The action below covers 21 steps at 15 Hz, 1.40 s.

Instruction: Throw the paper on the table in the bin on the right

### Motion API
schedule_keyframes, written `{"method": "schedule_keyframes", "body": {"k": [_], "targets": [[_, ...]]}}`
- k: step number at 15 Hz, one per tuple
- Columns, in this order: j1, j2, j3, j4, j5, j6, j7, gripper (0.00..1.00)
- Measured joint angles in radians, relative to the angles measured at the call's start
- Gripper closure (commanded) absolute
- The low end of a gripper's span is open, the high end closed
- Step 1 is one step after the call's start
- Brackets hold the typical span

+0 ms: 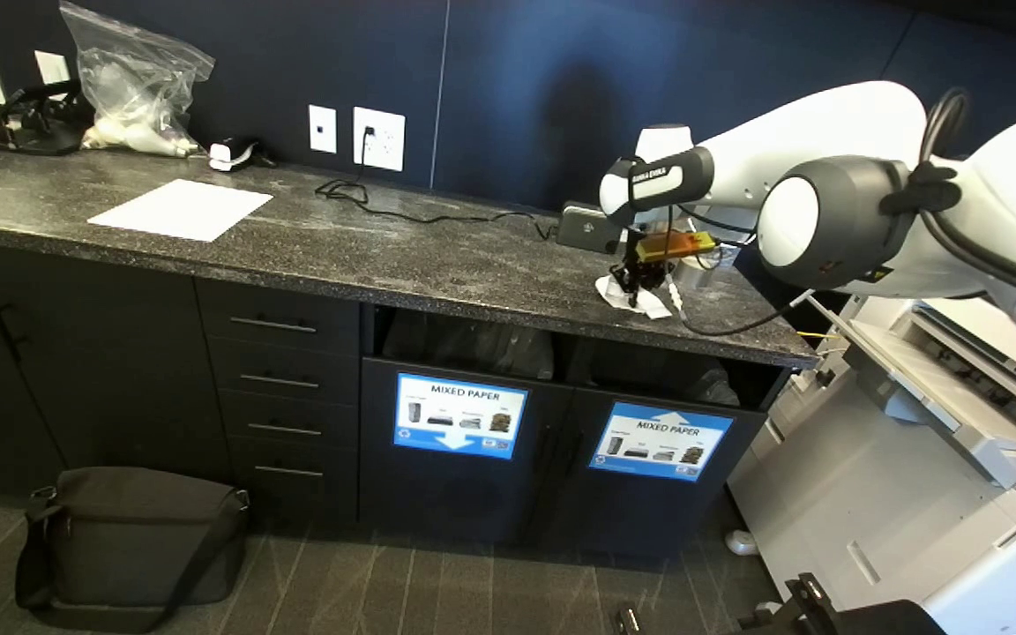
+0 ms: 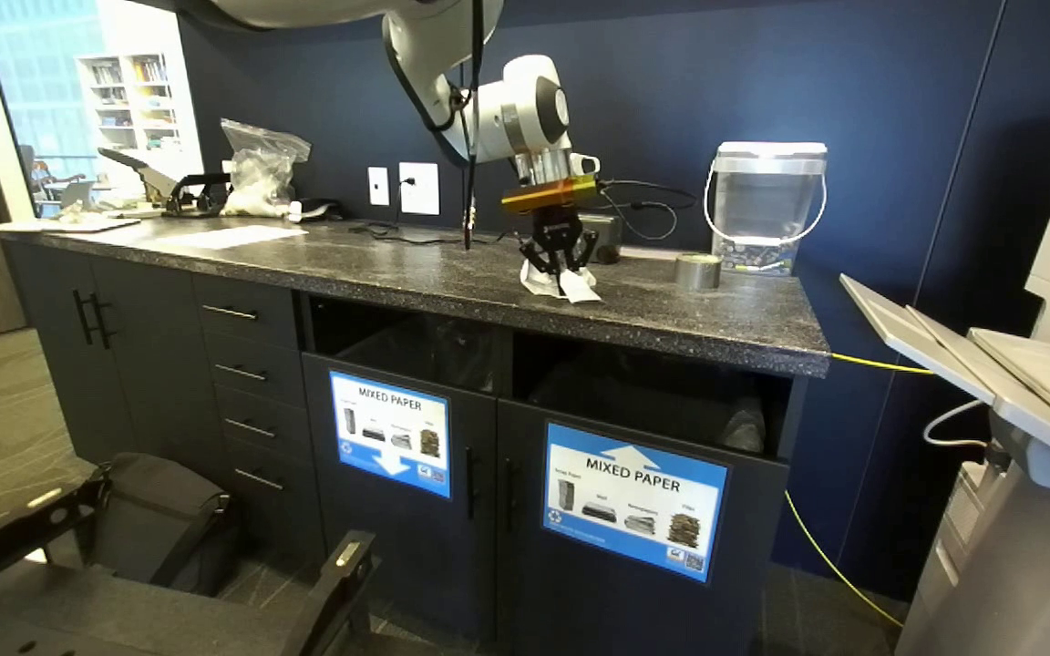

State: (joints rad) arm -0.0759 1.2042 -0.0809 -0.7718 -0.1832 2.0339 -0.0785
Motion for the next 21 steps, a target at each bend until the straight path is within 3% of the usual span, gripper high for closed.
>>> {"method": "schedule_keyframes", "body": {"k": [5, 10, 13, 21], "targets": [[0.002, -0.011, 0.009, 0.005, 0.0, -0.135, -0.028, 0.81], [-0.006, -0.027, 0.019, -0.018, 0.0, -0.155, -0.031, 0.83], [-0.03, -0.066, 0.045, -0.089, 0.016, -0.096, -0.042, 0.82], [-0.102, -0.251, 0.106, -0.432, 0.085, 0.108, -0.1, 0.82]]}}
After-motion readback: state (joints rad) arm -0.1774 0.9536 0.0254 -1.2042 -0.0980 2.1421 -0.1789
